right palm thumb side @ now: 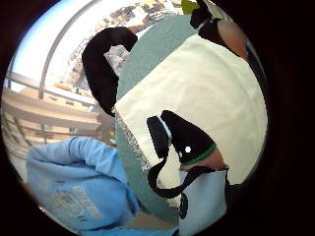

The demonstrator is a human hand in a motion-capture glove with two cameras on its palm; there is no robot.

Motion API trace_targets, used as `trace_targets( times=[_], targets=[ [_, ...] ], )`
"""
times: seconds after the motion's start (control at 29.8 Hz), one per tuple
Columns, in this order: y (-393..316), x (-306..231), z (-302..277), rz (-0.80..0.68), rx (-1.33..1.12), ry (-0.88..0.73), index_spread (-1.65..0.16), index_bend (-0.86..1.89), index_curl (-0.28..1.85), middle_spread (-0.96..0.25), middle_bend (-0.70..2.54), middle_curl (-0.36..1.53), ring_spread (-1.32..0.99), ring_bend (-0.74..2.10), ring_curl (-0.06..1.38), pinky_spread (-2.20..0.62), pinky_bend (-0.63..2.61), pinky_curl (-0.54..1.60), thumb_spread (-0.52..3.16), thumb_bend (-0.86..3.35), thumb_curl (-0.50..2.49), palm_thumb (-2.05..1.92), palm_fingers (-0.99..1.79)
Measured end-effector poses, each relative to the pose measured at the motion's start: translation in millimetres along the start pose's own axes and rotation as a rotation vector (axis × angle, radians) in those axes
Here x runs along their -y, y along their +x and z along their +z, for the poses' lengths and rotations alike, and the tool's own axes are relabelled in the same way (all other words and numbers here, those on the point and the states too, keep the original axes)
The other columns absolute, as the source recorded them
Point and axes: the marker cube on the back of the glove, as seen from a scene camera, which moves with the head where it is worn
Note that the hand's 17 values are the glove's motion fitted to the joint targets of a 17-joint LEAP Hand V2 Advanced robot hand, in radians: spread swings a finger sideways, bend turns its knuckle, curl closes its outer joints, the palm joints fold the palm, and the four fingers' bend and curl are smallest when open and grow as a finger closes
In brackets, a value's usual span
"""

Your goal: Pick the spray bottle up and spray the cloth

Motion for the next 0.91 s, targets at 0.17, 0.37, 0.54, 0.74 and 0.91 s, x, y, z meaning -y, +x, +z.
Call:
trace_targets(
  times=[0.17, 0.37, 0.54, 0.74, 0.91],
  targets=[
    [5, -26, -10, 0.018, 0.017, 0.019, -0.38, 0.14, 0.27, -0.11, 0.3, 0.33, -0.06, 0.3, 0.28, 0.19, 0.22, 0.28, 1.1, 0.09, 0.21, 0.51, 0.74],
    [9, -78, -30, 0.054, 0.047, 0.071, -0.38, 0.14, 0.27, -0.11, 0.28, 0.34, -0.06, 0.31, 0.29, 0.2, 0.21, 0.29, 1.1, 0.05, 0.22, 0.52, 0.75],
    [17, -126, -42, 0.119, 0.048, 0.111, -0.38, 0.13, 0.27, -0.11, 0.27, 0.35, -0.05, 0.32, 0.3, 0.21, 0.21, 0.3, 1.1, 0.01, 0.23, 0.52, 0.76],
    [29, -181, -55, 0.221, 0.066, 0.172, -0.37, 0.15, 0.28, -0.11, 0.26, 0.36, -0.05, 0.31, 0.31, 0.21, 0.19, 0.3, 1.1, -0.01, 0.24, 0.53, 0.78],
    [29, -202, -61, 0.266, 0.053, 0.197, -0.37, 0.14, 0.29, -0.11, 0.25, 0.37, -0.04, 0.3, 0.31, 0.21, 0.19, 0.31, 1.09, -0.03, 0.25, 0.51, 0.78]
  ],
)
